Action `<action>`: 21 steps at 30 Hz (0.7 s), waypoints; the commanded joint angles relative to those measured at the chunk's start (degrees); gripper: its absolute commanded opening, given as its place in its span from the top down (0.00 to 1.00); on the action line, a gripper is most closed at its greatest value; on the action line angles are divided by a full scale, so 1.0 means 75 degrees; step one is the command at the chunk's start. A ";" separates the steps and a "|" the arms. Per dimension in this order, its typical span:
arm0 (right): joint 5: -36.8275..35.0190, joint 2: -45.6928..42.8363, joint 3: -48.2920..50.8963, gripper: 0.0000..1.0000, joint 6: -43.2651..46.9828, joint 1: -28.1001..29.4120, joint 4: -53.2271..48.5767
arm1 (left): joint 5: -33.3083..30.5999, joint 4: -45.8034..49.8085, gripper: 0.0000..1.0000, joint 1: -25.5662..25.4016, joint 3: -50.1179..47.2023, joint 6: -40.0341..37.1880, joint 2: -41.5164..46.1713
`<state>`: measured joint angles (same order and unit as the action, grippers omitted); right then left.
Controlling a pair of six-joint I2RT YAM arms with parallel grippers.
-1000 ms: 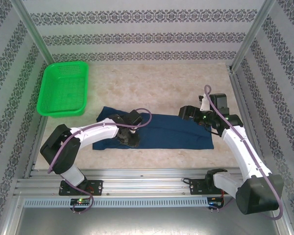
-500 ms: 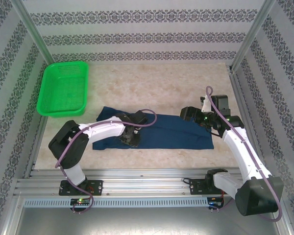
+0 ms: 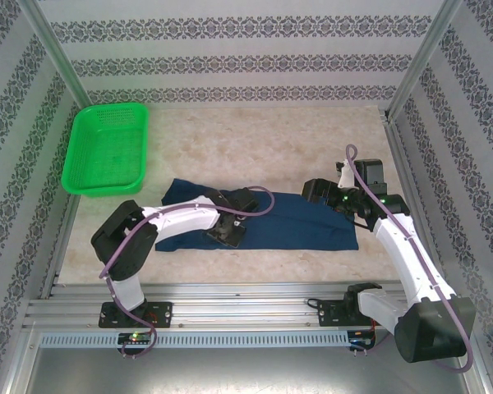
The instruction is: Fold and stack the t-shirts
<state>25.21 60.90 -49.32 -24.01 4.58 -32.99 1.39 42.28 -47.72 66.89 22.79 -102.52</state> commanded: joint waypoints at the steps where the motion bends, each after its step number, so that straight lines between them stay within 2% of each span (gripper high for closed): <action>1: 0.0131 -0.0082 0.0072 0.02 0.0086 -0.0113 -0.0090 | -0.0115 0.0242 0.95 -0.0287 0.0234 -0.0234 -0.0029; 5: 0.0154 -0.0064 0.0049 0.02 0.0092 -0.0121 -0.0118 | -0.0455 0.0294 0.96 -0.0547 0.0211 -0.0069 0.0124; 11: 0.0160 -0.0135 0.0093 0.02 0.0120 -0.0137 -0.0162 | -0.1083 0.0598 0.88 -0.0477 0.0022 0.0422 0.0794; 17: 0.0270 -0.0090 0.0072 0.02 0.0113 -0.0130 -0.0124 | -0.0638 0.0260 0.71 -0.0022 -0.0455 0.0826 0.1095; 21: 0.0283 -0.0160 0.0107 0.02 0.0103 -0.0129 -0.0136 | -0.0335 -0.0052 0.69 0.0212 -0.0683 0.1004 0.0959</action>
<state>26.28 60.84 -49.21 -23.99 4.21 -33.43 -2.79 43.00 -47.46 63.37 27.73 -95.15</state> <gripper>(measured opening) 0.981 0.313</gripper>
